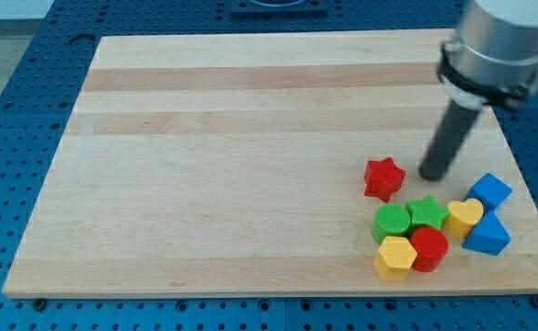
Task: Push the red star towards green star
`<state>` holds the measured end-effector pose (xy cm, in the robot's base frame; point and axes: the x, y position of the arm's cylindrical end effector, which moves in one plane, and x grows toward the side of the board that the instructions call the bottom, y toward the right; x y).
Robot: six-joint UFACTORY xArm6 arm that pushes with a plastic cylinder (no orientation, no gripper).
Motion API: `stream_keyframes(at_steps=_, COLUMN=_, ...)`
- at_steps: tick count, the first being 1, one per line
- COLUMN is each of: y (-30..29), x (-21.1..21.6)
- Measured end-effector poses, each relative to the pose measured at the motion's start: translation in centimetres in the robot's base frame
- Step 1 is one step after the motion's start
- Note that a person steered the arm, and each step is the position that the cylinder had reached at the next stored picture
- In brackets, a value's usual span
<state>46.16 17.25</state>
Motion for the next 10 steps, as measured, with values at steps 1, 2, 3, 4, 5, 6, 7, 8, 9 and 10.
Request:
stream_keyframes(at_steps=1, y=-5.6, x=-4.9)
stream_keyframes(at_steps=2, y=-10.1, x=-5.0)
stream_keyframes(at_steps=3, y=-10.6, x=-0.2)
stream_keyframes(at_steps=4, y=-9.9, x=0.2)
stream_keyframes(at_steps=5, y=-7.1, x=1.0)
stream_keyframes(at_steps=6, y=-4.2, x=2.6)
stream_keyframes(at_steps=7, y=-1.9, x=4.6)
stream_keyframes(at_steps=8, y=0.3, x=7.1)
stream_keyframes(at_steps=9, y=0.3, x=7.2)
stream_keyframes(at_steps=10, y=-1.2, x=4.9)
